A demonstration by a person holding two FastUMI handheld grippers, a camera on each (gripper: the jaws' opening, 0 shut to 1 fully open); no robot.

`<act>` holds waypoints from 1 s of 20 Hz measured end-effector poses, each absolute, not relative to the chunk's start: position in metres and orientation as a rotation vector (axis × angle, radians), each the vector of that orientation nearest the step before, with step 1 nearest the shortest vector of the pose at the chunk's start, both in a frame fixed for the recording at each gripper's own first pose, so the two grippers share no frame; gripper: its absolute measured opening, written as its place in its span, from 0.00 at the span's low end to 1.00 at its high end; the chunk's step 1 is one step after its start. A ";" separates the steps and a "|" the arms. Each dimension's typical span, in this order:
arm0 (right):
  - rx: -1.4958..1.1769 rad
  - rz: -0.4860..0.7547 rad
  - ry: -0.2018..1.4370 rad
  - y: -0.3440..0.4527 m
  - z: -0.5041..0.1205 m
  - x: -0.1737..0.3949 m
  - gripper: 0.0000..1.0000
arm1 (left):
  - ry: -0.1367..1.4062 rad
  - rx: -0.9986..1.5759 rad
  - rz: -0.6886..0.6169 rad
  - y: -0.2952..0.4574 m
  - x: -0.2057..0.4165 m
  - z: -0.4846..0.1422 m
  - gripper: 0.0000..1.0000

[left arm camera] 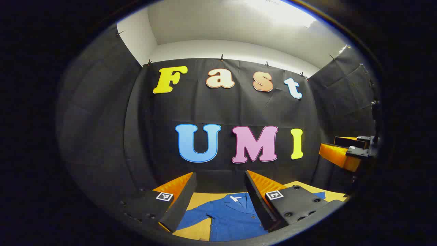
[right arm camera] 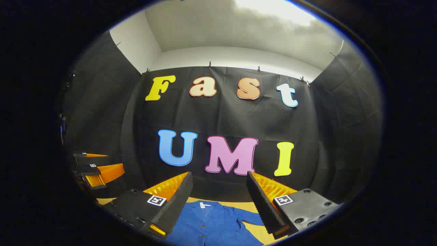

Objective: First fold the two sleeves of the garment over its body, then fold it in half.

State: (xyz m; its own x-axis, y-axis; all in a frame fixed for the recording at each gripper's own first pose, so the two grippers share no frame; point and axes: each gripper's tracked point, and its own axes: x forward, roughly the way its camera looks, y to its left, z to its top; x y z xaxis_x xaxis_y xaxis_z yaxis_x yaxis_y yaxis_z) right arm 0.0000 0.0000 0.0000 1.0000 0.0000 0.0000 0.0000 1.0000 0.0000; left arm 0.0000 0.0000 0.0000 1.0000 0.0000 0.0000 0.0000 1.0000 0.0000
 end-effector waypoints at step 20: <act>0.042 0.024 0.061 -0.024 -0.019 0.001 0.99 | 0.035 0.002 0.067 -0.015 0.003 -0.013 0.81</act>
